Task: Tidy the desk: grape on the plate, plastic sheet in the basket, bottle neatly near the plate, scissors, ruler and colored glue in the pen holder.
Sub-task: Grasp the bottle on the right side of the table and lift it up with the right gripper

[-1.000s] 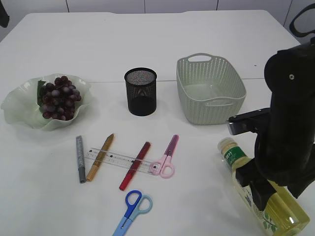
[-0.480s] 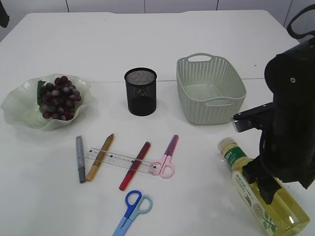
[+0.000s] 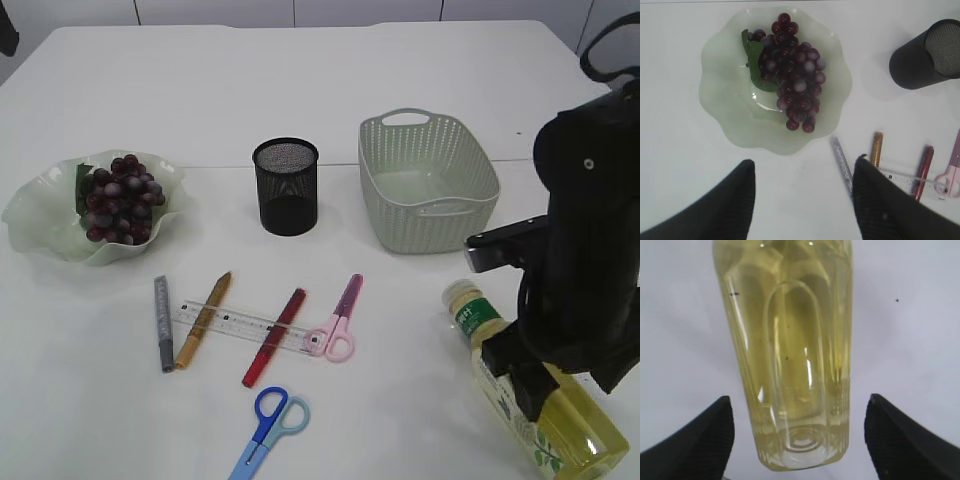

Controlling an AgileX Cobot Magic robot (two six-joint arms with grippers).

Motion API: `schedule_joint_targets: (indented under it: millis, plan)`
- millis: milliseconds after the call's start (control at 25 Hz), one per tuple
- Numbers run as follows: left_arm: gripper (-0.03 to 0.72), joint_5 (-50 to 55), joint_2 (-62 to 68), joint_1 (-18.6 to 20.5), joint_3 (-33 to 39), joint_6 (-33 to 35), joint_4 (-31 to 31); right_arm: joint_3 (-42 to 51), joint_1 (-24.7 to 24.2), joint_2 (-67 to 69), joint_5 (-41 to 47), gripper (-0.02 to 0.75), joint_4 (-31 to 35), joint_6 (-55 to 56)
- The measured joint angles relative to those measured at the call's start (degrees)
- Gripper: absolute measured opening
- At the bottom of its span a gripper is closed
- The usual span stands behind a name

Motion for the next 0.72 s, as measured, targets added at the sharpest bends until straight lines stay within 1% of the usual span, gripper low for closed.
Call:
schedule_joint_targets:
  millis: [720]
  plan:
    - [0.454, 0.00, 0.00, 0.00, 0.00, 0.02, 0.32, 0.00, 0.00, 6.30, -3.05, 0.593, 0.05, -1.77]
